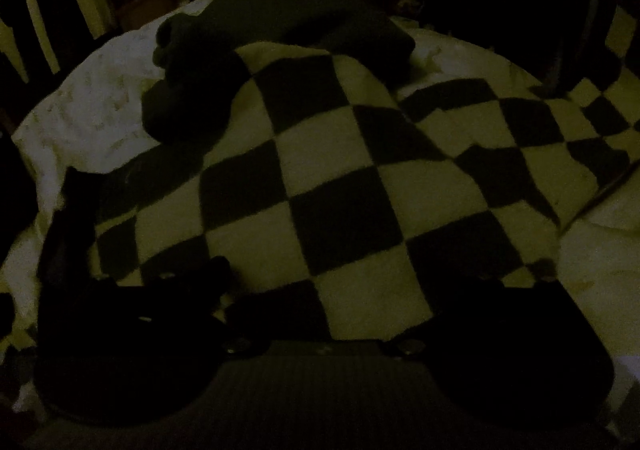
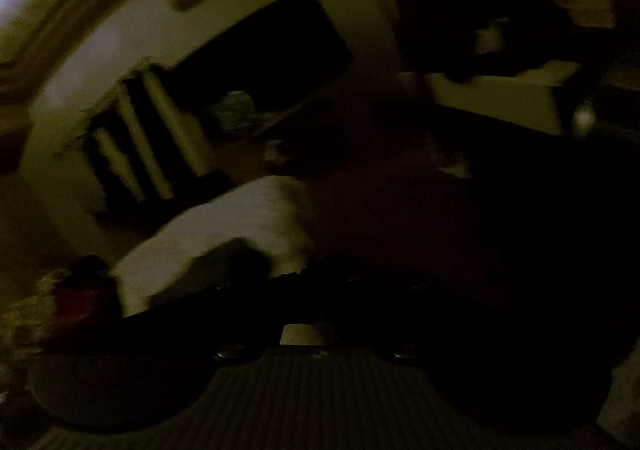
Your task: Fold small clothes
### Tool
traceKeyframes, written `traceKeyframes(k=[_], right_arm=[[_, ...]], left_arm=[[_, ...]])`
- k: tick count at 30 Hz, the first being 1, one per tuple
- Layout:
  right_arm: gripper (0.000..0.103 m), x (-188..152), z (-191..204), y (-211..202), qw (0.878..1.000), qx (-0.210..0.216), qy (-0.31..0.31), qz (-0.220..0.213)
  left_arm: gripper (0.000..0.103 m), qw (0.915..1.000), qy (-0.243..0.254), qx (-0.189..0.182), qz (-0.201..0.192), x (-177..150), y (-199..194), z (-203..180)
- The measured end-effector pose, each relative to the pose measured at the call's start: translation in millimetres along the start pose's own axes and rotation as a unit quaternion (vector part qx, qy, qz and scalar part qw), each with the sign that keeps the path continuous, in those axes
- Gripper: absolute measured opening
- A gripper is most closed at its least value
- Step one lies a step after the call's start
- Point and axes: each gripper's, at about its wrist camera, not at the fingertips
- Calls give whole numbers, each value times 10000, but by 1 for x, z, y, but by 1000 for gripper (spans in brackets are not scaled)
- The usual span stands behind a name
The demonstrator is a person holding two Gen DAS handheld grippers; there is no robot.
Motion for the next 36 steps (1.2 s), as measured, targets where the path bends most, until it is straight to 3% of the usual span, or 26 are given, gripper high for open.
traceKeyframes(k=[4,8,11,15,18,24,34,35,36], right_arm=[[3,3,58,27,9979,475,-317,314],[3,-6,123,59,9909,993,-661,619],[3,-20,166,93,9870,1138,-759,847],[3,-56,217,152,9812,1406,-621,1169],[3,-102,258,196,9728,1480,-952,1509],[3,-176,294,259,9650,1530,-1177,1774],[5,-229,313,317,9628,1754,-546,1980],[8,-235,311,321,9622,1791,-453,2001],[18,-240,307,325,9605,1875,-294,2035]], left_arm=[[102,9997,-187,-120,-99,0,-12,17],[102,9973,-655,-200,-269,-7,-35,66],[102,9939,-1062,-72,-306,-16,-46,116],[103,9884,-1461,303,-272,-37,-51,172],[103,9814,-1917,57,-28,-60,-46,210],[102,9737,-2218,517,11,-101,-44,252],[102,9667,-2523,417,96,-129,-27,273],[102,9665,-2528,435,96,-130,-29,271],[102,9664,-2528,448,107,-131,-29,271]])
Point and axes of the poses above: each gripper's, at about its wrist camera, not at the fingertips, and y roughly the way its jaws point, z to its left, x to its top, and after that the axes turned 11 degrees about x, right-handed
